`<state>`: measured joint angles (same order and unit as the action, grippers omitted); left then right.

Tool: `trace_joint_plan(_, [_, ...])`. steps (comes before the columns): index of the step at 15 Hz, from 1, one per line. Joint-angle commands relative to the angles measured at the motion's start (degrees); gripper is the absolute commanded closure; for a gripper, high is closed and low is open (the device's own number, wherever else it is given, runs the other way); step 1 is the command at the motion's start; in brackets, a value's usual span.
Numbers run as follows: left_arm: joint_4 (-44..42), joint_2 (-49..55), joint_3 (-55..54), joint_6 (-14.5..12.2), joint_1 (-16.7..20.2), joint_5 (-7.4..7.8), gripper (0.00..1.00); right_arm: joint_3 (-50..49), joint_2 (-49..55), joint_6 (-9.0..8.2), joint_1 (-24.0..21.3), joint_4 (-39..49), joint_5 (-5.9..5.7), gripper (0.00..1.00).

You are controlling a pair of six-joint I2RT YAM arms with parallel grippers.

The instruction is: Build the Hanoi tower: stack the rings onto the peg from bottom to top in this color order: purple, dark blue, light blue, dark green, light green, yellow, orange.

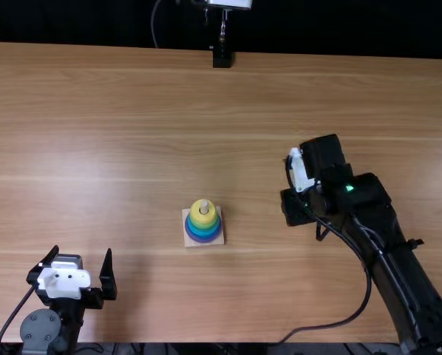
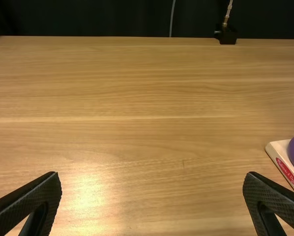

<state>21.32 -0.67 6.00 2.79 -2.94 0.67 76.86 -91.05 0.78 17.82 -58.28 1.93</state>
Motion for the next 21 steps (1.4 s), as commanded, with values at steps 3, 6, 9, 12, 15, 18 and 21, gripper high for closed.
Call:
trace_joint_plan(3, [4.7,0.7,-6.0,-0.8,0.2,0.7,0.0,12.9,0.3,3.34,6.2,-9.1,0.28,1.0])
trace_joint_plan(6, [4.7,0.7,-6.0,-0.8,0.2,0.7,0.0,20.3,-2.5,3.44,9.2,-12.0,0.28,1.0])
trace_joint_plan(9, [4.7,0.7,-6.0,-0.8,0.2,0.7,0.0,25.6,-5.5,3.13,13.2,-13.3,0.49,1.0])
trace_joint_plan(12, [4.7,0.7,-6.0,-0.8,0.2,0.7,0.0,29.6,-8.1,2.81,15.7,-13.3,0.6,1.0])
trace_joint_plan(15, [4.7,0.7,-6.0,-0.8,0.2,0.7,0.0,31.4,-9.3,2.7,18.6,-13.2,0.6,1.0])
trace_joint_plan(18, [4.7,0.7,-6.0,-0.8,0.2,0.7,0.0,32.6,-11.5,2.6,21.3,-13.0,0.6,1.0])
trace_joint_plan(21, [4.7,0.7,-6.0,-0.8,0.2,0.7,0.0,33.6,-12.8,2.49,22.3,-13.0,0.6,1.0])
